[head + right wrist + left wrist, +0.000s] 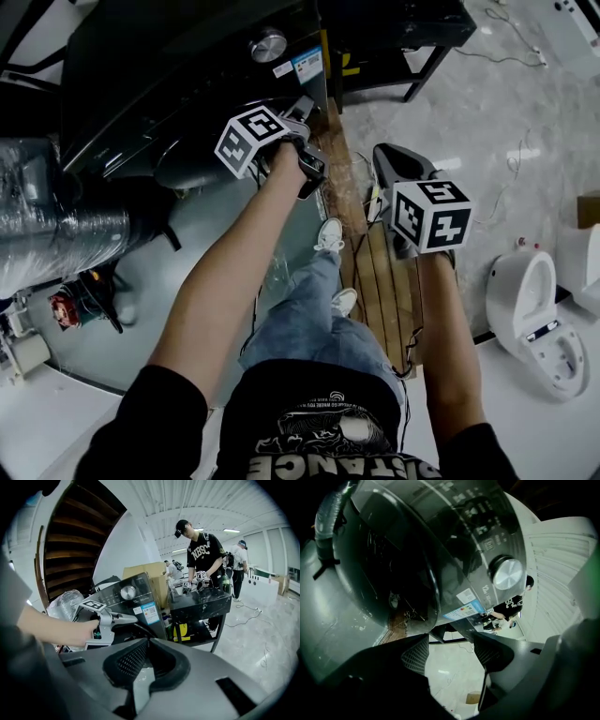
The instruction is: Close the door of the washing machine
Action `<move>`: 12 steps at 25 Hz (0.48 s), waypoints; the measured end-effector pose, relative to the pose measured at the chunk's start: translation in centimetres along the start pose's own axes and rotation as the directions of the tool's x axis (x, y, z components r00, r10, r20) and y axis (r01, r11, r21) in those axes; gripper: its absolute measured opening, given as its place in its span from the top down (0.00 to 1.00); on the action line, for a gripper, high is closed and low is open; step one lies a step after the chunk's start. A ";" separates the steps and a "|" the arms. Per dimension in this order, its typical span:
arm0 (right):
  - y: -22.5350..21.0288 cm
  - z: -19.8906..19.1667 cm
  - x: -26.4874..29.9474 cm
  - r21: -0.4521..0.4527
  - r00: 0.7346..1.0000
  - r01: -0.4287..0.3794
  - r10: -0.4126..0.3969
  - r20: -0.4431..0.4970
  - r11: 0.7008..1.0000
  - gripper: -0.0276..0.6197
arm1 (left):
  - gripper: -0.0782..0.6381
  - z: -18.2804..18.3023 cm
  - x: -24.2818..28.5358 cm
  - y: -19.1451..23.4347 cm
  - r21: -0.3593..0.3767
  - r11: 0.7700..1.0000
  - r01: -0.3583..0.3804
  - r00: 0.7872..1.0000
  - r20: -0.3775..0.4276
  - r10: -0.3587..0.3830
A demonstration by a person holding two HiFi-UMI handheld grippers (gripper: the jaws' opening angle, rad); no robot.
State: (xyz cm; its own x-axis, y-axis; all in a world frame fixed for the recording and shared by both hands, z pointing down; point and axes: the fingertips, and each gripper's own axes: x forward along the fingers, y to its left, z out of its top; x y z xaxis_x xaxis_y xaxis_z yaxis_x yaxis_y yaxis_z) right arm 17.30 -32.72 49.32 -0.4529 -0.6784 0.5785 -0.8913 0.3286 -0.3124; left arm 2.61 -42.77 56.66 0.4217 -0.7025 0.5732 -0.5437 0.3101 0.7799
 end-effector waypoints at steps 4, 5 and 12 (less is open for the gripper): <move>1.8 0.4 -2.5 -0.027 1.000 -0.002 0.002 0.017 1.000 0.92 | 0.45 -0.5 -3.2 -1.9 0.070 0.997 0.027 1.000 0.005 -0.027; 2.2 0.6 -3.2 -0.036 1.000 -0.002 0.003 0.023 0.999 0.92 | 0.46 -0.6 -4.0 -2.4 0.087 0.996 0.032 0.999 0.010 -0.033; 5.2 1.9 -8.0 -0.059 0.996 -0.007 0.012 0.085 0.998 0.92 | 0.48 -1.4 -10.4 -5.5 0.227 0.971 0.074 0.996 0.024 -0.082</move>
State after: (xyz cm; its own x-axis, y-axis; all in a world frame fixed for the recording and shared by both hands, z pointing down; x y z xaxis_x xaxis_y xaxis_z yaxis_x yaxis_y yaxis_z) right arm 16.35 -26.79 41.61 -0.4599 -0.7280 0.5084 -0.8880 0.3712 -0.2716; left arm 2.22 -36.29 46.77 0.4473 -0.7407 0.5013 -0.6614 0.1034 0.7429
